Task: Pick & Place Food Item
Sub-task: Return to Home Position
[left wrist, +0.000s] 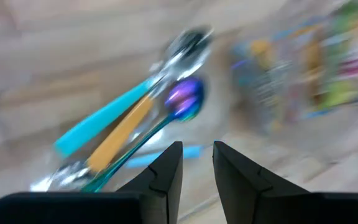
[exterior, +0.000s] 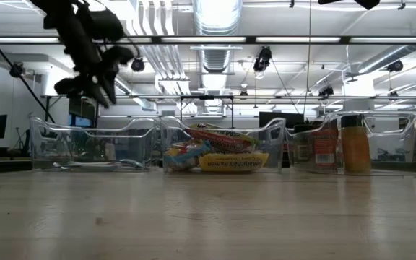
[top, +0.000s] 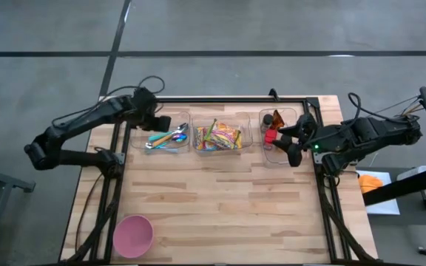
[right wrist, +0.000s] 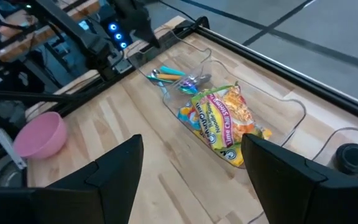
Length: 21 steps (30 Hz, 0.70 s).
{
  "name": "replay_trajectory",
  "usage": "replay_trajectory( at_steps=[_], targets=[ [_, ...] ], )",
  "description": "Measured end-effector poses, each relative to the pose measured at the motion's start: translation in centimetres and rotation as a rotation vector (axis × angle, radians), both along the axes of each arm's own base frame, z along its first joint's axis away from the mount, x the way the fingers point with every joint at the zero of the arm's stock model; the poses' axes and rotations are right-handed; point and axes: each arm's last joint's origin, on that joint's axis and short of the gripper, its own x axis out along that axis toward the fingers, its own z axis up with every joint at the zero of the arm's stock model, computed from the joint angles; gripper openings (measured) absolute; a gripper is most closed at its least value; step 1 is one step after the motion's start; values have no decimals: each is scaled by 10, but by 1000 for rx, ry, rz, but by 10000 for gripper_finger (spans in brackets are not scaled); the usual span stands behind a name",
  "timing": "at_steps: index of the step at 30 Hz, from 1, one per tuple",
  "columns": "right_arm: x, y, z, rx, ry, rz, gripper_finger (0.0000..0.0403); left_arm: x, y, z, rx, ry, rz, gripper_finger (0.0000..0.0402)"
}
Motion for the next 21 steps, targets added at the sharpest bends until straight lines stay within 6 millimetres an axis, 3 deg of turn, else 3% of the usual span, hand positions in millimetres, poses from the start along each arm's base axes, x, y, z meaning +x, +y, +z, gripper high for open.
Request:
replay_trajectory(
  at_steps=[6, 13, 21],
  targets=[
    [-10, -2, 5, 17, -31, 32, 267, 0, -16, 40, 198, -249, -44, 99],
    [-30, -8, 12, 8, -110, 53, 267, 6, -45, 70, 369, -476, -210, 99],
    [-52, -12, -20, 40, -317, 126, 267, 17, -89, 101, 569, -737, -432, 99]
  ],
)
